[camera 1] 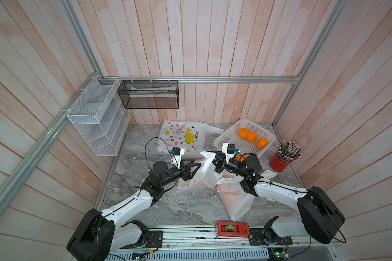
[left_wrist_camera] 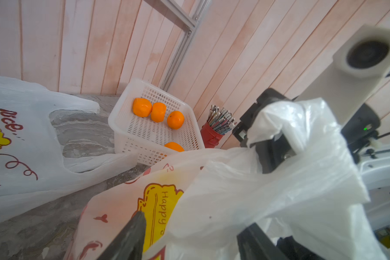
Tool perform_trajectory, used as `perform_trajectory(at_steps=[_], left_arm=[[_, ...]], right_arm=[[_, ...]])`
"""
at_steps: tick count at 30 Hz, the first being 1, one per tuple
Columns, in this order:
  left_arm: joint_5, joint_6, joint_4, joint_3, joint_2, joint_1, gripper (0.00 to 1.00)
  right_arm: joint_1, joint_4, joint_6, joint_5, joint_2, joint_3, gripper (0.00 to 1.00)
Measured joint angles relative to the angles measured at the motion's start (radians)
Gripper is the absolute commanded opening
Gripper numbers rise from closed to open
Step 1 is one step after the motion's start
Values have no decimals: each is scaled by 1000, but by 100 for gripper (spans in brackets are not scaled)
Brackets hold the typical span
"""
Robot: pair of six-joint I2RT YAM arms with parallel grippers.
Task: Place the oranges into plastic bags & tie knots
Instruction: Tie the plastic bag at the center of the board.
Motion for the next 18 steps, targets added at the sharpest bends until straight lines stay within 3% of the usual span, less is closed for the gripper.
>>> perform_trajectory(at_steps=[7,14,18], left_arm=[[25,-150,-99,-32,-234,177,81],[83,-472,-205,110,-200,178,78],[97,-614,-231,190,-142,108,74]], right_arm=[[19,22,-100,14,-14,0,2],[33,23,-212,26,-14,0,2],[35,24,-248,32,-11,0,2]])
